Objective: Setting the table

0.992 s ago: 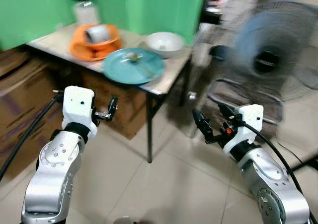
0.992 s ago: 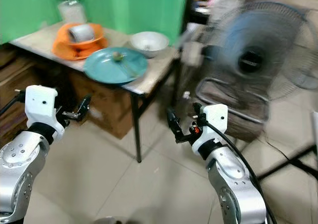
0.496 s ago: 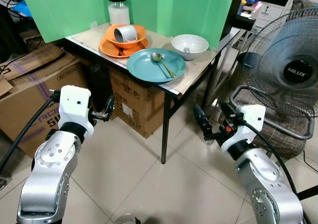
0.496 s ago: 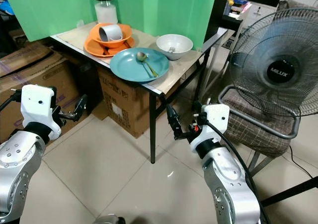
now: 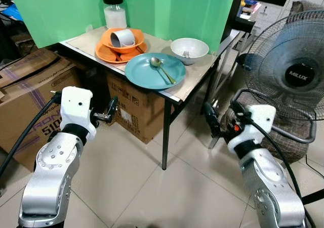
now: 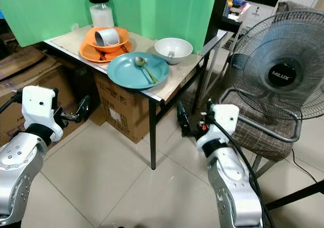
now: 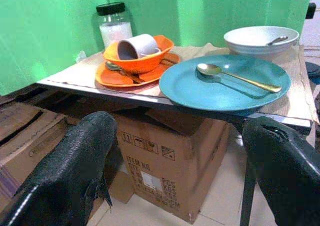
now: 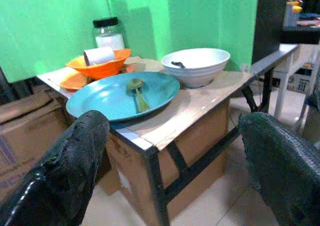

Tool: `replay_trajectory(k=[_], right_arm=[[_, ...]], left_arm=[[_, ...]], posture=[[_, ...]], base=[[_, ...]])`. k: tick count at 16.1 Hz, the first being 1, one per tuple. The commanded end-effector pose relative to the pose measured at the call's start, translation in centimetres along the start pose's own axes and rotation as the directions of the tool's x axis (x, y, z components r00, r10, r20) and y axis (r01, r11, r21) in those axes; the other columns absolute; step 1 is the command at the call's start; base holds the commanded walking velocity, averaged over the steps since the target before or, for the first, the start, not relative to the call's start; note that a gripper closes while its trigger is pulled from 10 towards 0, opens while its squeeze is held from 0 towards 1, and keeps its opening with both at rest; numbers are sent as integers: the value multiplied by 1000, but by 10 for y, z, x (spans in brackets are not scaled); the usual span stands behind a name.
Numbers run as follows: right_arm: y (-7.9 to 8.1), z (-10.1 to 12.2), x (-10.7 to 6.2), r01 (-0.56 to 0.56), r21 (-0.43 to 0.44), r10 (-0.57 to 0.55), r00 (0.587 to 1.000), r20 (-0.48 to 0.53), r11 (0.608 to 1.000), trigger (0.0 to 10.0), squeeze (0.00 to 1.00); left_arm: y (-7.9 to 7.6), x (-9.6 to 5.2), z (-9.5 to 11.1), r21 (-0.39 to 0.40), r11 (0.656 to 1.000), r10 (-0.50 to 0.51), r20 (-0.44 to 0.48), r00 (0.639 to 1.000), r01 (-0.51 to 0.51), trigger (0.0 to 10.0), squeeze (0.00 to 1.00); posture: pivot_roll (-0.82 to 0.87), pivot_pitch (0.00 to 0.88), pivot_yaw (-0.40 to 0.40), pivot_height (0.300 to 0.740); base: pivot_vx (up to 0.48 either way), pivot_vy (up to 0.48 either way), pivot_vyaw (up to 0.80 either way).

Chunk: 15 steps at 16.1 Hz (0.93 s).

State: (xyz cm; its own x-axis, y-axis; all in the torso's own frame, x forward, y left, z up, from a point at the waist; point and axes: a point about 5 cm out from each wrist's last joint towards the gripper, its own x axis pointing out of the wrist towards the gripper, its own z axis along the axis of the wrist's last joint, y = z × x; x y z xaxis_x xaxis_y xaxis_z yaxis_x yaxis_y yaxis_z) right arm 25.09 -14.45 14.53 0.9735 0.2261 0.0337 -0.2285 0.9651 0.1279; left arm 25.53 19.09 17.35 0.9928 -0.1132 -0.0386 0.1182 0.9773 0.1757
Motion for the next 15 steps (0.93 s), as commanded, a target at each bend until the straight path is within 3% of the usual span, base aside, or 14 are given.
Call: replay_trajectory(k=[1, 4, 6, 15], right_arm=[[2, 0, 2, -20, -34, 20, 1000, 6, 999, 10000, 0], [4, 0, 6, -22, -47, 23, 1000, 10, 999, 10000, 0], [4, -2, 7, -17, 12, 17, 1000, 3, 1000, 10000, 0], [6, -7, 9, -52, 77, 56, 997, -49, 996, 10000, 0]], left_arm=[[0, -1, -5, 4, 1000, -12, -12, 1000, 12, 10000, 0], [1, -1, -2, 19, 1000, -13, -1, 1000, 13, 10000, 0], [0, -1, -2, 28, 999, -18, 1, 1000, 18, 10000, 0], [-1, 0, -3, 41, 999, -32, 0, 999, 32, 10000, 0]], posture=[[84, 0, -2, 740], [90, 0, -10, 740], [92, 0, -11, 740], [89, 0, -7, 740]], base=[[292, 0, 0], [303, 0, 746], [304, 0, 0], [305, 0, 0]])
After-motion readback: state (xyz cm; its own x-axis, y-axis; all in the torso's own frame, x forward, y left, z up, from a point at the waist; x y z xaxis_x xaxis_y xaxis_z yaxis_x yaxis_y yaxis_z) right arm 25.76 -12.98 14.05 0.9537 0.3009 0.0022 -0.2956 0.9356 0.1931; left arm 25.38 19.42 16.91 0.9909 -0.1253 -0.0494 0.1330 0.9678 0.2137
